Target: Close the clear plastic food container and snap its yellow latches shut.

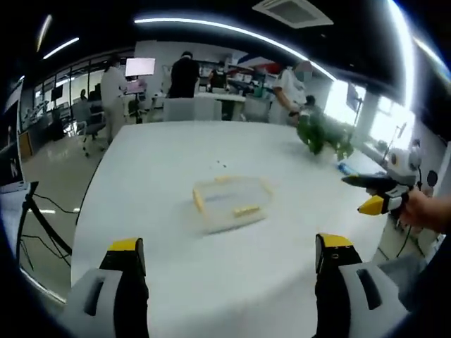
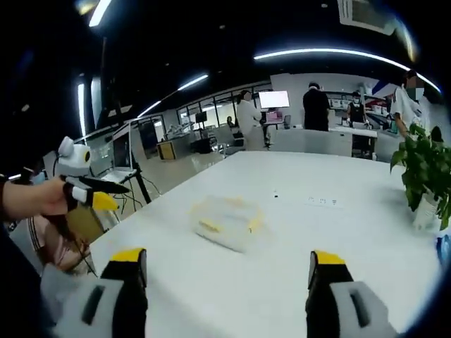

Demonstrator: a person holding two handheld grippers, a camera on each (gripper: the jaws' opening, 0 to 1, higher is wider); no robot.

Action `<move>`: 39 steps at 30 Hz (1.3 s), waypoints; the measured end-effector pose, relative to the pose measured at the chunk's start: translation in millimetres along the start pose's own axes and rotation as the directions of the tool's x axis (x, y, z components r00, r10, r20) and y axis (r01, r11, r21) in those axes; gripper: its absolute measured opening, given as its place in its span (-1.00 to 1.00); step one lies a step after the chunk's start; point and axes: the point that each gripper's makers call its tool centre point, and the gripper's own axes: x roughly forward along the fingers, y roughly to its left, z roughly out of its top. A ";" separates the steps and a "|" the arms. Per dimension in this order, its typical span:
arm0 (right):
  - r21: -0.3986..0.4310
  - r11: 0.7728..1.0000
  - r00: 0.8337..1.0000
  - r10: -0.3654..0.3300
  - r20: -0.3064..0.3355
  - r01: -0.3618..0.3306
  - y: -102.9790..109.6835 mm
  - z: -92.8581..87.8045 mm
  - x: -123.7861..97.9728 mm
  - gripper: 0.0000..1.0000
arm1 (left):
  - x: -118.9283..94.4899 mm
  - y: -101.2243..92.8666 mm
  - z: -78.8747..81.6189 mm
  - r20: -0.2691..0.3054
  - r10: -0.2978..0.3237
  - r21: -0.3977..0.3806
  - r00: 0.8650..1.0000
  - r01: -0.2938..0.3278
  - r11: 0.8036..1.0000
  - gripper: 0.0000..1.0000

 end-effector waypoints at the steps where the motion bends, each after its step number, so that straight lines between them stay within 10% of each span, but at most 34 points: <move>1: -0.002 1.000 1.000 0.003 -0.004 -0.003 2.7 -3.9 -6.5 0.93 | -6.6 -5.5 0.9 0.009 -0.005 -0.006 1.000 0.005 1.000 0.98; 22: -0.021 1.000 0.999 -0.023 -0.024 0.022 11.0 -58.7 -96.6 0.93 | -75.1 -27.0 -65.6 -0.048 0.032 0.003 0.998 -0.031 0.999 0.98; 39: 0.030 0.999 0.998 -0.042 -0.041 0.043 6.4 -81.0 -113.5 0.94 | -86.0 -40.5 -68.5 -0.062 0.041 -0.015 0.997 -0.042 0.999 0.98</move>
